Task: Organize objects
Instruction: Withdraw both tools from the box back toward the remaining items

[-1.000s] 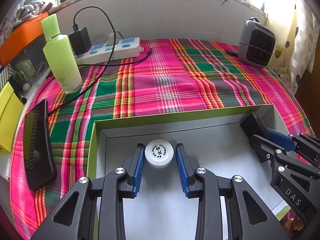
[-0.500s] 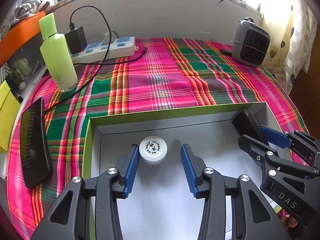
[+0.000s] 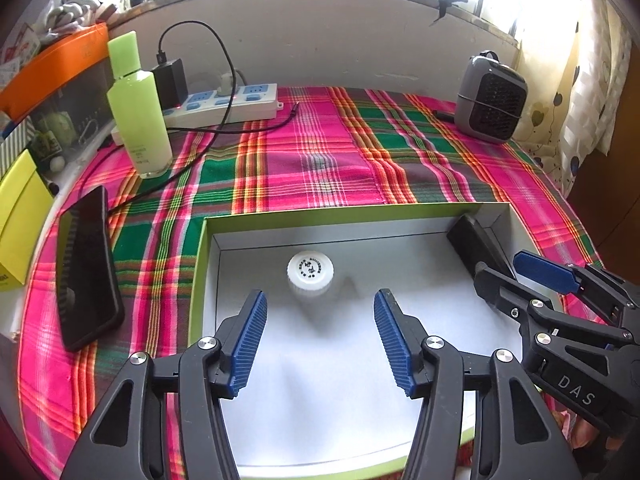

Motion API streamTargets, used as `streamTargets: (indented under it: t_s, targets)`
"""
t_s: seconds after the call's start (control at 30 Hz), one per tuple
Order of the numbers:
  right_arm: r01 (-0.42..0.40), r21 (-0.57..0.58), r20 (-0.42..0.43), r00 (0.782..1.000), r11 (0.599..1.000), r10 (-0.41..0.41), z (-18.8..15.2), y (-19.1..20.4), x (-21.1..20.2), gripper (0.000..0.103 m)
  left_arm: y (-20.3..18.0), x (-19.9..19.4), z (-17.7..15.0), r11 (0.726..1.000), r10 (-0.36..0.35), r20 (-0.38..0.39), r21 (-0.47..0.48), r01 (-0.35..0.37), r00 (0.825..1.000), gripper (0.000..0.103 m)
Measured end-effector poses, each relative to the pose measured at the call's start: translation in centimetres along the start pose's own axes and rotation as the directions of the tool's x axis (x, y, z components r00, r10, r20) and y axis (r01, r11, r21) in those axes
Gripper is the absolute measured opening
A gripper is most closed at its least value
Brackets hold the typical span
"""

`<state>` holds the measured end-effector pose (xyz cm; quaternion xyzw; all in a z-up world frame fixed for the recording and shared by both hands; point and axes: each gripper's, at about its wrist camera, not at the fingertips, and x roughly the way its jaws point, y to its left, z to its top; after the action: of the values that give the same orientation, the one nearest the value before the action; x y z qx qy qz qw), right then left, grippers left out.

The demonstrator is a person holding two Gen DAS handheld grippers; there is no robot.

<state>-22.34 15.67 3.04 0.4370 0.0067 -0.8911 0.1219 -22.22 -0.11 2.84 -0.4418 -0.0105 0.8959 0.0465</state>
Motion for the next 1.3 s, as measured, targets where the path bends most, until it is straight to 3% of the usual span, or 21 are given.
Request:
streamTargets:
  t_s: [0.97, 1.3]
  targets:
    - [-0.016, -0.008, 0.105, 0.994, 1.000, 0.017, -7.7, 3.0, -8.1, 0.051, 2.3, -8.8, -8.7, 0.999, 0.031, 0.098, -0.047, -0.027, 0.995, 0.055]
    - [-0.072, -0.019, 0.131, 0.989, 0.997, 0.074, -10.4, 3.7, -9.0, 0.051, 3.1, -10.3, -11.7, 0.999, 0.014, 0.100, -0.040, -0.010, 0.995, 0.055]
